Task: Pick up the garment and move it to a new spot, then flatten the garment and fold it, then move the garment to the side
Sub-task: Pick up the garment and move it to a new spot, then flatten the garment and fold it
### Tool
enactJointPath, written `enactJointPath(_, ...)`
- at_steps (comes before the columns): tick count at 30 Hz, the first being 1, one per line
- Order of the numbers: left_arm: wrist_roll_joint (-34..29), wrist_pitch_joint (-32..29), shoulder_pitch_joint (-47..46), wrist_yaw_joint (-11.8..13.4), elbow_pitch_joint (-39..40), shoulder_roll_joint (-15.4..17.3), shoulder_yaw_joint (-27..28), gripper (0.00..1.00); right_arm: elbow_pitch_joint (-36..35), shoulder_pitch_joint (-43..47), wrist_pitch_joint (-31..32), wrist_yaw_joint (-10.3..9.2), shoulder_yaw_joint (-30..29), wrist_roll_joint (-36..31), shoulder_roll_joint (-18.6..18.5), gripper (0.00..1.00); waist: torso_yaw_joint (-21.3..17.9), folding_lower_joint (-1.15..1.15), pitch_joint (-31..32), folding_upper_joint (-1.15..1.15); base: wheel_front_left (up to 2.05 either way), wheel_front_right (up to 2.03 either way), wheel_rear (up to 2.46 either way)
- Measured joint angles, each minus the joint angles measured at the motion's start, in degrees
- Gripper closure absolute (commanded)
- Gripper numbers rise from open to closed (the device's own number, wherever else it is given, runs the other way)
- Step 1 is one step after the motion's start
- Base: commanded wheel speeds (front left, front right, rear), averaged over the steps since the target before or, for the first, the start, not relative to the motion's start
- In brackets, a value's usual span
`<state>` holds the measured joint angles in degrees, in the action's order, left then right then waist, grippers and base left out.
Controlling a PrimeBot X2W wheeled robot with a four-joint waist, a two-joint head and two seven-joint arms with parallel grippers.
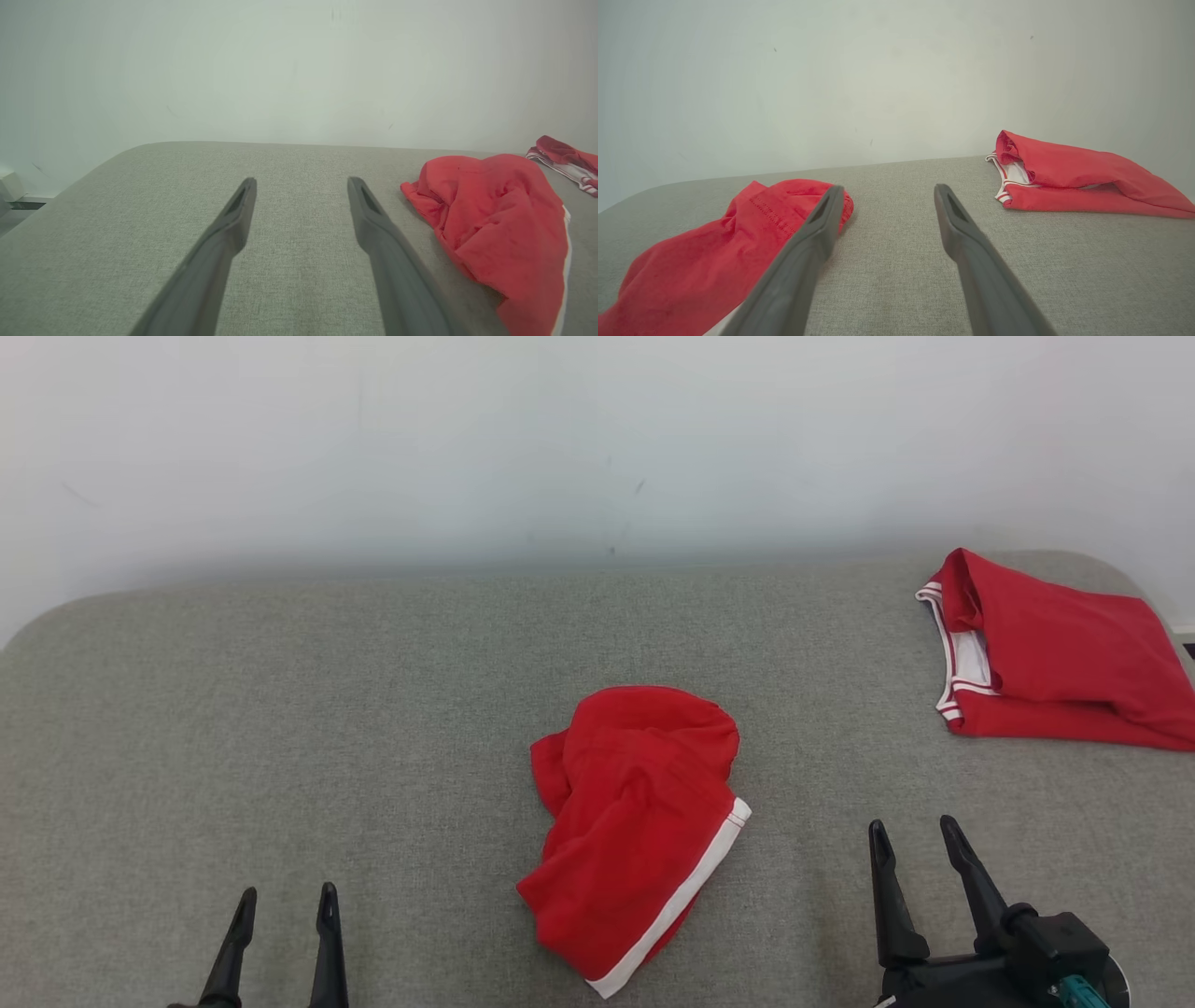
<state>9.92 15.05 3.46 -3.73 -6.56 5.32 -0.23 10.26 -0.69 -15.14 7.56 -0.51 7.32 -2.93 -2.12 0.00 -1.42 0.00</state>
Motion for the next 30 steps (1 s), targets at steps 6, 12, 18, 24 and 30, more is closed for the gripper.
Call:
enactJointPath(6, -0.89, 0.00, 0.97, -1.27, 0.40, -1.21, 1.12, 0.00, 0.41, 0.88, 0.00, 0.00, 0.14, 0.32, 0.01, 0.00, 0.15, 0.00, 0.12, 0.00, 0.00, 0.00, 0.00)
enactJointPath(12, -1.69, 0.00, 1.10, -1.82, 0.22, -1.72, 2.16, 0.00, 0.77, 0.88, 0.00, 0.00, 0.11, 0.60, 0.01, 0.00, 0.07, 0.00, -0.09, 0.00, 0.00, 0.00, 0.00)
enactJointPath(18, -2.45, 0.00, 1.10, -2.20, 0.11, -2.09, 2.49, 0.00, 1.02, 0.88, 0.00, 0.00, -0.01, 0.60, 0.01, 0.00, 0.12, 0.00, -0.32, 0.00, 0.00, 0.00, 0.00)
enactJointPath(24, -2.81, 0.00, 1.10, -2.33, -0.11, -2.22, 2.66, 0.00, 1.16, 0.88, 0.00, 0.00, -0.07, 0.60, 0.01, 0.00, 0.23, 0.00, -0.31, 0.00, 0.00, 0.00, 0.00)
enactJointPath(30, -2.92, 0.00, 1.11, -2.34, -0.11, -2.33, 2.70, 0.00, 1.35, 0.90, 0.00, 0.00, -0.07, 0.60, 0.01, 0.00, 0.48, 0.00, -0.17, 0.00, 0.00, 0.00, 0.00)
